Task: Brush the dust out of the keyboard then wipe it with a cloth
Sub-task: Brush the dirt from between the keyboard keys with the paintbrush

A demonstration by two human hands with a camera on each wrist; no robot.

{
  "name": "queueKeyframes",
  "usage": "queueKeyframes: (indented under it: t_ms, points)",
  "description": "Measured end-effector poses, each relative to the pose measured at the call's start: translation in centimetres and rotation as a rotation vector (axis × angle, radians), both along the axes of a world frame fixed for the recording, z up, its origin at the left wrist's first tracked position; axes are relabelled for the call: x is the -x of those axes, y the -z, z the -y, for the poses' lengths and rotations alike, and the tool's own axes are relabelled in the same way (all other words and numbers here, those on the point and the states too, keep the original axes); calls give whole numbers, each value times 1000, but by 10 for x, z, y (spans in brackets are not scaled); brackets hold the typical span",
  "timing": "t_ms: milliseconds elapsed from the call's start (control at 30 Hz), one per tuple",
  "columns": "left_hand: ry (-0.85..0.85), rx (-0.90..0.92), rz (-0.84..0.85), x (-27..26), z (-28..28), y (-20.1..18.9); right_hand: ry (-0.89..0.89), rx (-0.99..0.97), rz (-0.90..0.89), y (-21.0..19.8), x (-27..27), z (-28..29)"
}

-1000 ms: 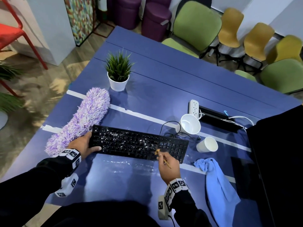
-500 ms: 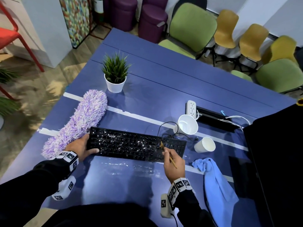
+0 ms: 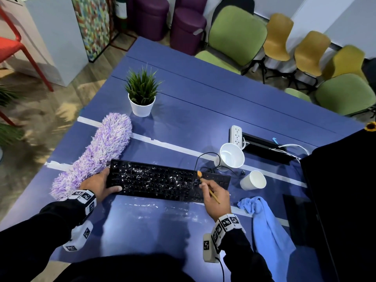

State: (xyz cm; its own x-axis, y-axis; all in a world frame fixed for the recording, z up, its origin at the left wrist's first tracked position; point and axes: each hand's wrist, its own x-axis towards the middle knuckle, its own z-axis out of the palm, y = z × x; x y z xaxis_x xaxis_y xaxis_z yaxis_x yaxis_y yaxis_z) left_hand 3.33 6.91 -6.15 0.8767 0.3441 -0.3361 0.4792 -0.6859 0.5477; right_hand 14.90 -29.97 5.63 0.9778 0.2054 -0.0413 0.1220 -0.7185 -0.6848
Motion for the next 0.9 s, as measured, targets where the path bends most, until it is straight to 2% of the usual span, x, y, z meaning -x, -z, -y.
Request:
queueKeyframes:
  t_ms: [33, 133, 167, 300, 433, 567, 600, 700, 733, 833, 900]
  points:
    - [-4, -1, -4, 0, 1, -1, -2, 15, -2, 1, 0, -1]
    - [-10, -18, -19, 0, 3, -3, 182, 34, 27, -1, -4, -2]
    - [-12, -19, -18, 0, 3, -3, 190, 25, 20, -2, -4, -3]
    - [-8, -40, -28, 0, 4, -4, -63, 44, -70, 2, 3, -11]
    - [-9, -35, -28, -1, 7, -7, 188, 86, -23, 2, 1, -1]
    - [-4, -36, -27, 1, 7, -9, 18, 34, -51, 2, 8, 1]
    - [-3, -35, -26, 1, 7, -10, 25, 33, -46, 2, 8, 2]
    - [-7, -28, -26, 1, 8, -9, 242, 51, 62, -2, -1, 14]
    - [-9, -26, -28, 1, 7, -8, 252, 57, 70, -2, -3, 17]
    - [-14, -29, -33, 2, 5, -8, 81, 143, -61, 0, -5, 20]
    - [-14, -29, -11, 2, 7, -9, 84, 154, -86, 2, -2, 22]
